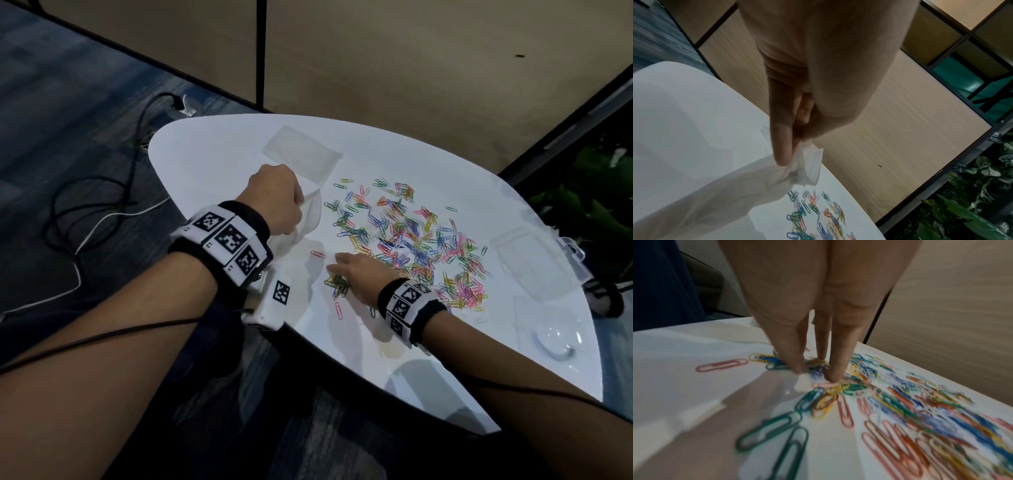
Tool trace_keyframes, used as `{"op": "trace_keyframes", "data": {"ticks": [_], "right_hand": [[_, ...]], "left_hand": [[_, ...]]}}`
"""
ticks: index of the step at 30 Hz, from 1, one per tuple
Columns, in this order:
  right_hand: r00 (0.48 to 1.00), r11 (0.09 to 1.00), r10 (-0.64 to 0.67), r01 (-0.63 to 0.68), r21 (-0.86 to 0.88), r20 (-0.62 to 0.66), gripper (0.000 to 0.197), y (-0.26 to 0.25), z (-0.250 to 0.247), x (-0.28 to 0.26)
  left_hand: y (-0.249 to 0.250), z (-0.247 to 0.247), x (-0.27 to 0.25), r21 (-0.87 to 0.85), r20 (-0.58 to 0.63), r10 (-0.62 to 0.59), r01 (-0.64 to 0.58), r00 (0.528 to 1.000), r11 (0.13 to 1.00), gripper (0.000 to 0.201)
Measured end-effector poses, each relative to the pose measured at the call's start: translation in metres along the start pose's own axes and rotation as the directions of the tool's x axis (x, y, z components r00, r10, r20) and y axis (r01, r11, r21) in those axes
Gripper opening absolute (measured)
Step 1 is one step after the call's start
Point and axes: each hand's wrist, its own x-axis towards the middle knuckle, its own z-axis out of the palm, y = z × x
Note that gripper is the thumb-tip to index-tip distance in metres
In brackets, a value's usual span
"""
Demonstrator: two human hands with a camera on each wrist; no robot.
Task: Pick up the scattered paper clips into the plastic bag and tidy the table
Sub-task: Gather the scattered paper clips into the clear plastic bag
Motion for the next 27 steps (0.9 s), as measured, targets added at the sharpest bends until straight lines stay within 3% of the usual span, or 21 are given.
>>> {"op": "trace_keyframes", "data": {"ticks": [4, 6, 8, 11, 13, 16, 18, 20, 23, 27], "right_hand": [[0.995, 0.997, 0.049, -0.043, 0.065, -0.090, 0.022, 0.006, 0.007, 0.005], [0.978, 0.975, 0.164, -0.141, 0.172, -0.131, 0.019, 0.009, 0.004, 0.008], [0.925, 0.898, 0.333, -0.251, 0.363, -0.184, 0.017, 0.016, -0.001, 0.010], [0.803, 0.618, 0.583, -0.343, 0.707, -0.120, 0.010, 0.032, -0.009, 0.009], [0.750, 0.287, 0.660, -0.298, 0.910, 0.038, 0.009, 0.041, -0.016, 0.005], [0.745, -0.168, 0.648, -0.059, 0.984, 0.155, 0.013, 0.044, -0.037, -0.003], [0.779, -0.359, 0.614, 0.129, 0.925, 0.130, 0.012, 0.039, -0.058, -0.006], [0.821, -0.456, 0.565, 0.229, 0.860, 0.081, 0.012, 0.030, -0.080, -0.008], [0.867, -0.548, 0.497, 0.279, 0.788, 0.039, 0.014, 0.008, -0.103, -0.004], [0.876, -0.522, 0.479, 0.236, 0.820, 0.053, 0.008, -0.029, -0.107, 0.012]], "left_hand": [[0.003, 0.004, 0.000, 0.033, 0.008, -0.002, 0.002, 1.000, 0.999, 0.023], [0.004, 0.005, 0.001, 0.028, 0.009, -0.007, 0.007, 1.000, 1.000, 0.027], [0.004, 0.006, 0.002, 0.020, 0.006, -0.011, 0.011, 1.000, 1.000, 0.030], [0.005, 0.007, 0.002, 0.014, 0.002, -0.020, 0.020, 1.000, 1.000, 0.033], [0.006, 0.007, 0.002, 0.011, -0.004, -0.025, 0.025, 1.000, 1.000, 0.033], [0.007, 0.007, 0.002, -0.003, -0.001, -0.036, 0.036, 0.999, 0.999, 0.033], [0.007, 0.008, 0.002, -0.008, 0.004, -0.039, 0.039, 0.999, 0.999, 0.031], [0.006, 0.010, 0.003, -0.007, 0.005, -0.037, 0.037, 0.999, 0.999, 0.028], [0.004, 0.012, 0.001, -0.008, 0.012, -0.026, 0.026, 1.000, 1.000, 0.027], [0.003, 0.013, -0.001, -0.027, -0.027, -0.008, 0.007, 1.000, 1.000, 0.026]]}}
